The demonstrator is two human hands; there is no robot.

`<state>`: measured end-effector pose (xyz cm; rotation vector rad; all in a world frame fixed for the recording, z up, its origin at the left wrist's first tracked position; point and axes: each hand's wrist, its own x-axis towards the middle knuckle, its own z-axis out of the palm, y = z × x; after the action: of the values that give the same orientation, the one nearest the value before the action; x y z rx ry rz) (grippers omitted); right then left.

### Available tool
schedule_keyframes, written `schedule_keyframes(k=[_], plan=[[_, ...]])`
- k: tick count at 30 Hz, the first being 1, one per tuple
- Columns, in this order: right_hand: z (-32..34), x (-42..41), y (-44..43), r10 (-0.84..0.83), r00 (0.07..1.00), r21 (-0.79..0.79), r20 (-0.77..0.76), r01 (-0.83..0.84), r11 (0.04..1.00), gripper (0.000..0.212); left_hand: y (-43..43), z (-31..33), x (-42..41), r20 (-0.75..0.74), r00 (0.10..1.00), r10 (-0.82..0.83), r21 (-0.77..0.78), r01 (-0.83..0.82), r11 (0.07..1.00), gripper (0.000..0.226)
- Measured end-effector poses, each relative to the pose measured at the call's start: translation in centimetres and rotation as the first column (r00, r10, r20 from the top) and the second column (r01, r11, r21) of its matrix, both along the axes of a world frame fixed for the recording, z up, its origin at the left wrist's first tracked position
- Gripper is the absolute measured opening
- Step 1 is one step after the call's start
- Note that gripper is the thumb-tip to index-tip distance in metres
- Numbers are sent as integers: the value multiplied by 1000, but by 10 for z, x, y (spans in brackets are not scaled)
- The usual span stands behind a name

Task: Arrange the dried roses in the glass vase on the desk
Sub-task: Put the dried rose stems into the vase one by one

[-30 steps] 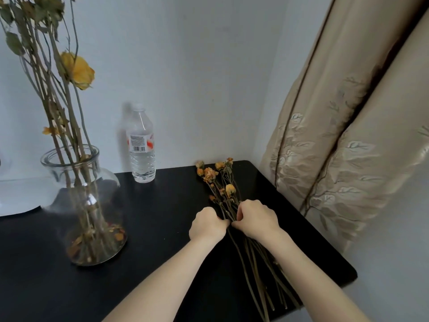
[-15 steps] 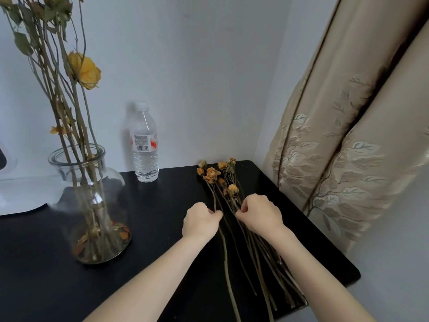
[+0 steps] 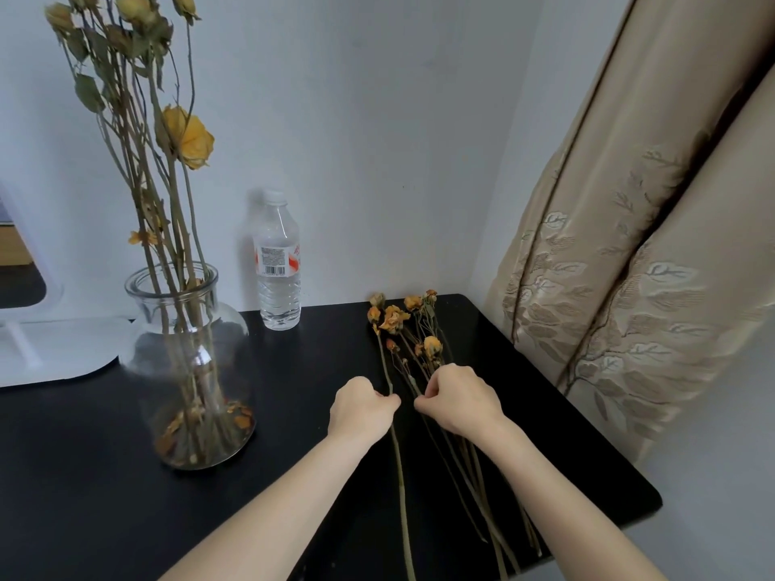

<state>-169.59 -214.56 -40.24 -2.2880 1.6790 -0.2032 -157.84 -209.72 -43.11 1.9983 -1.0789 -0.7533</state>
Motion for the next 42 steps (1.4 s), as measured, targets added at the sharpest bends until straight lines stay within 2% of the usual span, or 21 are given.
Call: schedule_keyframes(k=[9,12,14,16,19,25,29,34,39,42], plan=[[0,7,3,10,1000,-11,-2,-10,1000,19,16,13,17,75,997,-4,-42,7,999,40],[8,9,3,6,996,-19,85,-4,1000,17,23,21,22,79,997,-7,-79,13,997,33],[18,13,2,12,978,-5,209,-11,1000,15,28,31,26,85,996,-17,-120,27,992,32],[32,18,1,30,931,9,363,-36,999,17,31,42,30,101,995,-22,-161,38,986,32],[54,27,3,60,832,-23,552,-57,998,16,38,61,35,126,992,-14,-237,44,970,21],[93,40,17,73,547,-75,834,-20,997,16,65,92,47,216,975,47,-456,58,888,18],[118,44,31,146,416,-160,898,0,987,19,90,109,55,258,966,24,-551,127,825,12],[140,55,44,188,347,-193,919,-21,981,19,122,132,74,218,976,-11,-691,162,704,11],[161,74,59,256,283,-238,924,-97,966,26,142,172,107,196,974,117,-798,89,596,14],[179,91,69,289,209,-262,934,-147,954,27,143,204,128,180,967,180,-840,56,540,16]])
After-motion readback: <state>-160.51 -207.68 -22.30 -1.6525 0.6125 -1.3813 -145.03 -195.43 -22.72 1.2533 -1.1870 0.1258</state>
